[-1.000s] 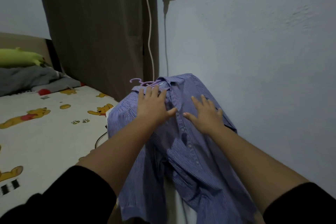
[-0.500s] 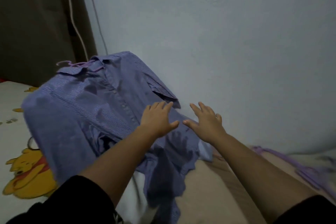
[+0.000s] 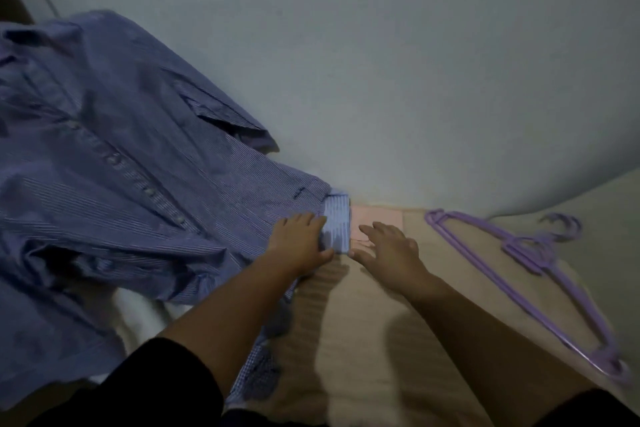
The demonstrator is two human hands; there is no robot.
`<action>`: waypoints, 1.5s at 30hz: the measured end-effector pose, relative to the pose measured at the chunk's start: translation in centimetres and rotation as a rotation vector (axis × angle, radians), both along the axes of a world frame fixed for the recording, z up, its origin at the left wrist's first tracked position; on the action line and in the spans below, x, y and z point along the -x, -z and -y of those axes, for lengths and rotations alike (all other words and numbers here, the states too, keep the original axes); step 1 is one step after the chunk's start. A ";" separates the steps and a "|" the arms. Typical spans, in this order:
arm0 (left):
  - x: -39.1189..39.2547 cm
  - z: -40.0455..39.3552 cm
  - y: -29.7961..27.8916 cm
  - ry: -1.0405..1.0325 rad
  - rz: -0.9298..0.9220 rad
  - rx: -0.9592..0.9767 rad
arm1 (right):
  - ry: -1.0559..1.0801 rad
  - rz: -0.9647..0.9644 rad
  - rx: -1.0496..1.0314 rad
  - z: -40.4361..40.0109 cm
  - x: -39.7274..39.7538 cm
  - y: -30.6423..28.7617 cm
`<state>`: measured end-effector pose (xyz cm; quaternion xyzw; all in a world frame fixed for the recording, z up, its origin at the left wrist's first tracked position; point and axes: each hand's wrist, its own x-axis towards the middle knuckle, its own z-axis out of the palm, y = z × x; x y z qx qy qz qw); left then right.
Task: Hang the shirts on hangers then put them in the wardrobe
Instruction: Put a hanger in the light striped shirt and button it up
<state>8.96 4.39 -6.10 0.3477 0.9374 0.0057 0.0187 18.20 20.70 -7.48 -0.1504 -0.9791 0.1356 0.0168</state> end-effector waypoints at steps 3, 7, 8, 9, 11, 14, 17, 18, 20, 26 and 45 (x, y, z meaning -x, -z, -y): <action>1.6 -1.4 2.1 0.032 0.001 0.041 | -0.007 0.020 0.005 -1.5 1.5 2.3; 4.0 -3.3 4.9 0.050 0.004 0.073 | -0.010 0.080 0.024 -3.2 4.5 5.3; 4.6 -3.7 5.6 0.050 0.006 0.080 | -0.017 0.090 0.032 -3.5 5.4 6.0; 5.1 -4.0 6.3 0.049 0.011 0.088 | -0.027 0.097 0.040 -3.7 6.2 6.7; 6.0 -4.5 7.5 0.049 0.024 0.100 | -0.064 0.099 0.057 -4.1 7.7 8.0; 7.2 -4.5 9.0 0.051 0.041 0.076 | -0.141 0.064 0.031 -4.2 9.4 10.0; 8.0 -3.9 10.0 0.042 0.061 0.077 | -0.178 0.060 -0.033 -4.4 10.4 11.7; 8.2 -3.8 10.3 0.037 0.060 0.093 | -0.185 0.026 -0.068 -4.4 10.6 11.9; 8.4 -3.6 10.7 0.029 0.053 0.122 | -0.195 -0.071 -0.155 -4.2 10.9 12.2; 8.3 -2.8 10.6 -0.006 0.059 0.174 | -0.122 -0.154 -0.194 -4.9 10.0 12.4; 3.8 -7.1 8.6 0.095 0.078 0.025 | -0.071 -0.258 -0.019 -10.4 2.9 9.2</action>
